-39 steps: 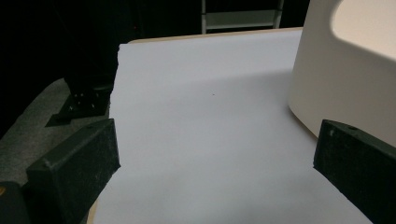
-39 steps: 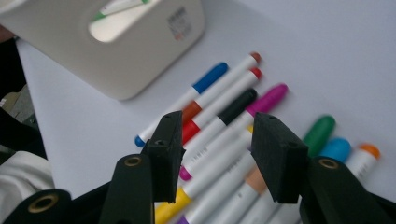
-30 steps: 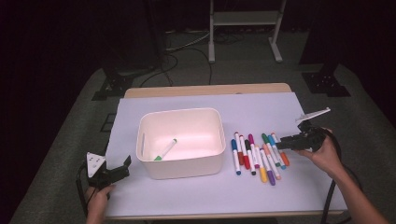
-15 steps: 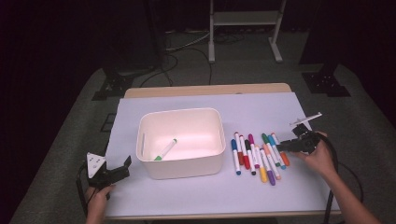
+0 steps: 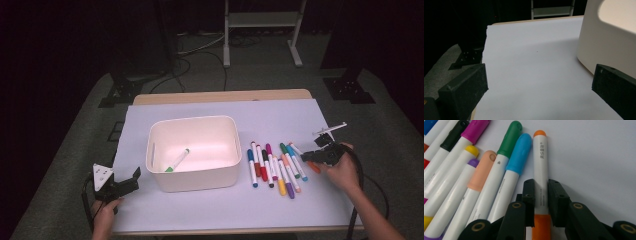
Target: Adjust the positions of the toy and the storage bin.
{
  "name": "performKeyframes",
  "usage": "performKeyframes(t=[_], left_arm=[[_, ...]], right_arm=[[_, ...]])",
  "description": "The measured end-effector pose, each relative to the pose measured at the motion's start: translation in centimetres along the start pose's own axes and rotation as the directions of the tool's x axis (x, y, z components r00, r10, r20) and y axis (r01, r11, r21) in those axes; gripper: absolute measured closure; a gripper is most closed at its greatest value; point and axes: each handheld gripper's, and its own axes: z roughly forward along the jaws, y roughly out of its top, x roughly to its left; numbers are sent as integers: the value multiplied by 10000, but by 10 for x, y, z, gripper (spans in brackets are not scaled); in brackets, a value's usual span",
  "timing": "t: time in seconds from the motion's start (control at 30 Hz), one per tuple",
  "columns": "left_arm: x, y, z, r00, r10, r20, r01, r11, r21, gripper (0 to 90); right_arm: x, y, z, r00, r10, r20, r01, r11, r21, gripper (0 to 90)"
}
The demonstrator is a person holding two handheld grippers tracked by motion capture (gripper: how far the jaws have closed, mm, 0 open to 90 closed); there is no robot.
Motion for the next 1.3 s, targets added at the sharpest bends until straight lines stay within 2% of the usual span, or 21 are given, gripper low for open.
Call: performKeyframes(t=[0.13, 0.2, 0.27, 0.3, 0.37, 0.47, 0.53, 0.57, 0.63, 0.7, 0.8, 0.83, 0.9, 0.97, 1.0, 1.03, 1.13, 1.27, 1.3], left_arm=[[0, 0, 0, 10000, 28, 3, -28, 10000, 2, 0], [0, 0, 0, 10000, 21, 11, -21, 10000, 5, 0], [0, 0, 0, 10000, -12, 9, 12, 10000, 8, 0], [0, 0, 0, 10000, 10, 5, -10, 10000, 3, 0], [0, 0, 0, 10000, 34, -5, -34, 10000, 1, 0], [0, 0, 0, 10000, 36, 1, -36, 10000, 2, 0], [0, 0, 0, 10000, 11, -3, -11, 10000, 0, 0], [0, 0, 0, 10000, -20, -4, 20, 10000, 4, 0], [0, 0, 0, 10000, -24, 3, 24, 10000, 15, 0], [0, 0, 0, 10000, -25, 6, 25, 10000, 16, 0], [0, 0, 0, 10000, 44, 9, -44, 10000, -6, 0], [0, 0, 0, 10000, 69, 20, -69, 10000, 2, 0], [0, 0, 0, 10000, 85, 50, -85, 10000, -25, 0], [0, 0, 0, 9999, 88, 64, -88, 10000, 9, 0], [0, 0, 0, 10000, 73, 59, -73, 10000, 6, 0], [0, 0, 0, 10000, 46, 52, -46, 10000, -9, 0], [0, 0, 0, 10000, 63, 58, -63, 10000, -5, 0], [0, 0, 0, 9999, 111, 79, -111, 9999, 24, 0], [0, 0, 0, 10000, 50, 72, -50, 10000, 10, 0]], right_arm=[[-4, -2, -5, 9996, 207, 177, -207, 9998, -6, 758], [-5, -3, -11, 9985, 440, -329, -448, 9987, -246, 757], [-3, -2, -19, 9947, 425, -937, -469, 9979, -452, 758], [0, -1, -23, 9914, 359, -1261, -437, 9973, -593, 757], [8, 2, -30, 9793, 141, -2021, -320, 9958, -855, 757], [25, 10, -41, 9661, -383, -2555, 100, 9938, -1110, 757], [35, 16, -47, 9593, -665, -2746, 336, 9919, -1228, 757], [42, 20, -50, 9520, -860, -2937, 483, 9899, -1335, 757], [51, 26, -55, 9431, -1203, -3099, 786, 9865, -1438, 757], [62, 34, -59, 9304, -1472, -3358, 987, 9826, -1571, 757], [78, 45, -65, 9115, -2070, -3553, 1531, 9728, -1741, 757], [86, 49, -67, 9014, -2342, -3642, 1769, 9669, -1839, 757], [97, 56, -70, 8895, -2709, -3681, 2117, 9580, -1936, 757], [111, 64, -73, 8694, -3049, -3887, 2430, 9490, -2010, 757], [115, 67, -74, 8630, -3112, -3980, 2469, 9471, -2051, 757], [120, 71, -75, 8508, -3185, -4180, 2531, 9454, -2051, 757], [137, 81, -76, 8223, -3538, -4457, 2860, 9341, -2138, 757], [158, 95, -75, 7908, -3966, -4662, 3313, 9178, -2187, 757], [162, 98, -75, 7869, -4039, -4665, 3410, 9147, -2167, 757]])
